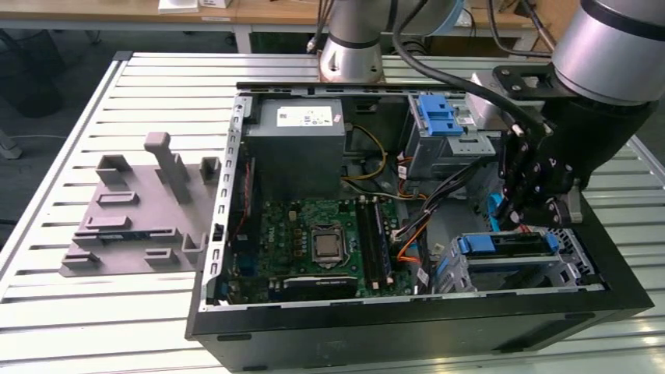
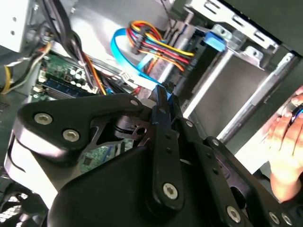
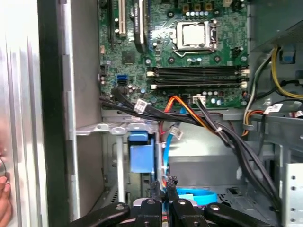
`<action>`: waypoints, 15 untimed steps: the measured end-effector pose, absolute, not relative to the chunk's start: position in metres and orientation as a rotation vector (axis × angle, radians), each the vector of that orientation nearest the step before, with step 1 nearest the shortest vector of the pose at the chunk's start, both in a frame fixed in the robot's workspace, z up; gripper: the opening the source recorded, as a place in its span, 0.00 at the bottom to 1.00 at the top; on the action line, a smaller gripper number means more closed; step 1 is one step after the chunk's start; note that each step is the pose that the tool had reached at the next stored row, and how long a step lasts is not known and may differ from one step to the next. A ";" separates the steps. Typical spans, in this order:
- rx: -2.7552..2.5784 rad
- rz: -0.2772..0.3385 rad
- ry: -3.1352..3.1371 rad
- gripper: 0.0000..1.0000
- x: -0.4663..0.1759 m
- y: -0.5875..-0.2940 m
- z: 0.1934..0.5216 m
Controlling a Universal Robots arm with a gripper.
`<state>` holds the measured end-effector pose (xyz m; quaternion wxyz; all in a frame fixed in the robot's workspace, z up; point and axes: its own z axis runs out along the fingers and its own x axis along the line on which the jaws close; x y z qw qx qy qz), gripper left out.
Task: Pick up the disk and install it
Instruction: 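Insert the second disk wire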
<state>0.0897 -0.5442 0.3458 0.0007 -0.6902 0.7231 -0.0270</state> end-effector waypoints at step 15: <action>-2.167 -0.085 2.270 0.16 0.092 -0.550 0.338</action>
